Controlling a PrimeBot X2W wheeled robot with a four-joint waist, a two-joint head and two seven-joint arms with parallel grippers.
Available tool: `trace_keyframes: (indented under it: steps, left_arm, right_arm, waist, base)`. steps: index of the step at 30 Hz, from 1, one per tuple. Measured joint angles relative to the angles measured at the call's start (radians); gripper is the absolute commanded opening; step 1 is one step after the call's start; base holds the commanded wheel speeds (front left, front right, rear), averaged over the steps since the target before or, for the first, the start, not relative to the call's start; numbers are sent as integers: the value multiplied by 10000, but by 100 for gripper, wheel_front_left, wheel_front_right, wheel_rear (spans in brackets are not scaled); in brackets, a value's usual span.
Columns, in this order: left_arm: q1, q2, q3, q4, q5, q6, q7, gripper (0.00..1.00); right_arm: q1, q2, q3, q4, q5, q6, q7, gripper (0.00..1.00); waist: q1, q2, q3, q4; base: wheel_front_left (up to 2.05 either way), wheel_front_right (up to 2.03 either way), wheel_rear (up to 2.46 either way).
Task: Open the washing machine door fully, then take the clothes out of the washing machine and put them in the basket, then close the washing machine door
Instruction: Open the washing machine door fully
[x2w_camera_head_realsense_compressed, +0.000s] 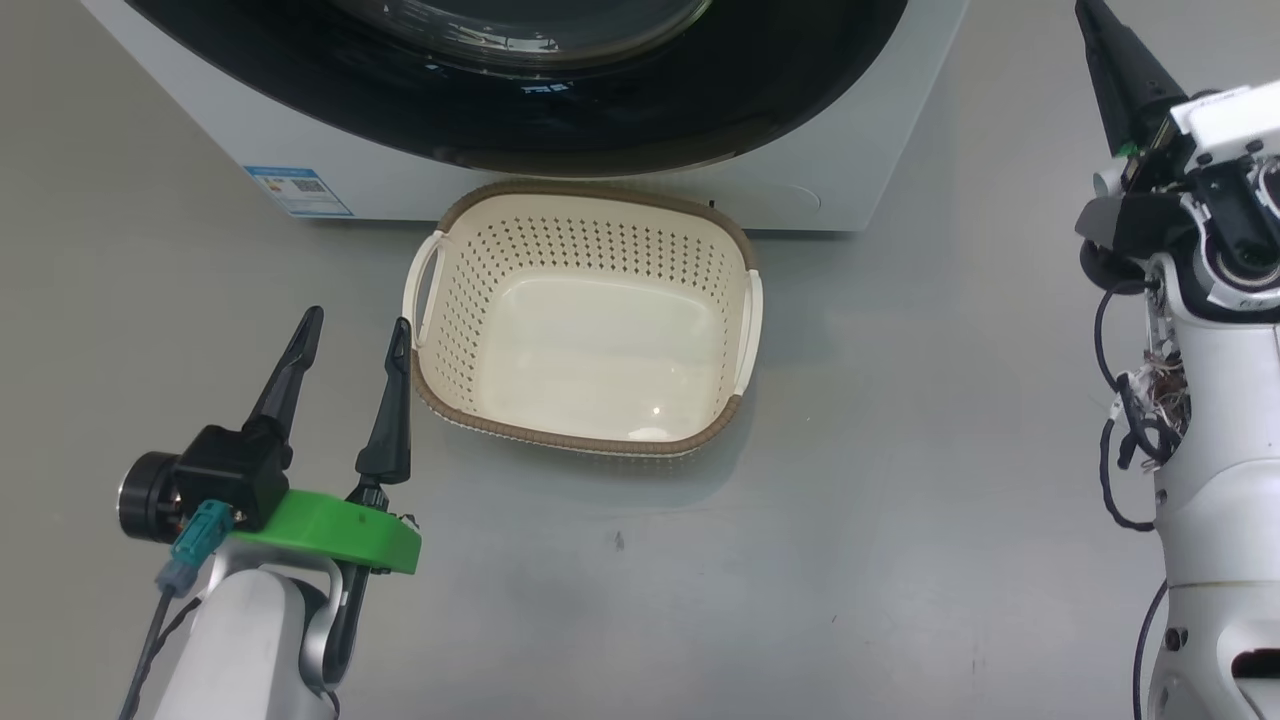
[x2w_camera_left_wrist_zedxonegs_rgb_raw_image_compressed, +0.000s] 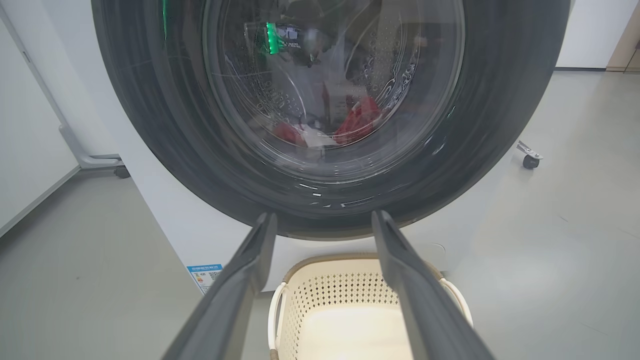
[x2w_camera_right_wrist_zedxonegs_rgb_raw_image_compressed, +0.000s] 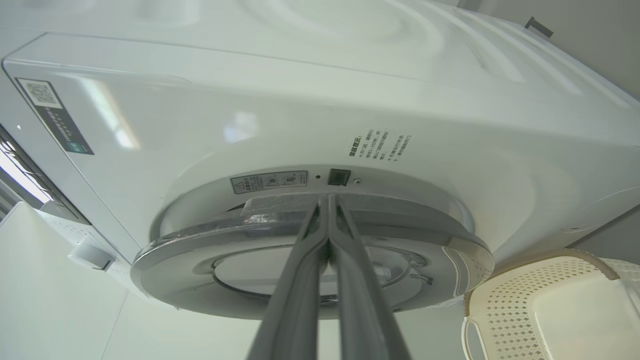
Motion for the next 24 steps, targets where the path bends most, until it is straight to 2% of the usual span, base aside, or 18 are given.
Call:
trace_keyframes:
  steps: [15,18,20,24]
  left_arm:
    - [-662,-105,-291,-50,4,-113,0,100]
    - [-697,-117,-314,-46,4,-115,0,100]
    - [-750,-125,-318,-46,4,-115,0,100]
    - [-833,-151,-328,-44,2,-117,0,100]
  right_arm:
    - [-2038,-635,261,571,219,-792,1315,0]
    - [-2337,-721,359,677,221,-803,1555,0]
    - [-2699,-748,410,773,221,-963,1701,0]
    - [-3030,-819,439,968,240,-1062,1918,0]
  waist:
    - [1,0,849,572]
    - [0,0,959,708]
    - [0,0,1076,821]
    - [0,0,1215,956]
  base:
    - [0,0,0]
    - [0,0,0]
    - [0,0,0]
    - [0,0,0]
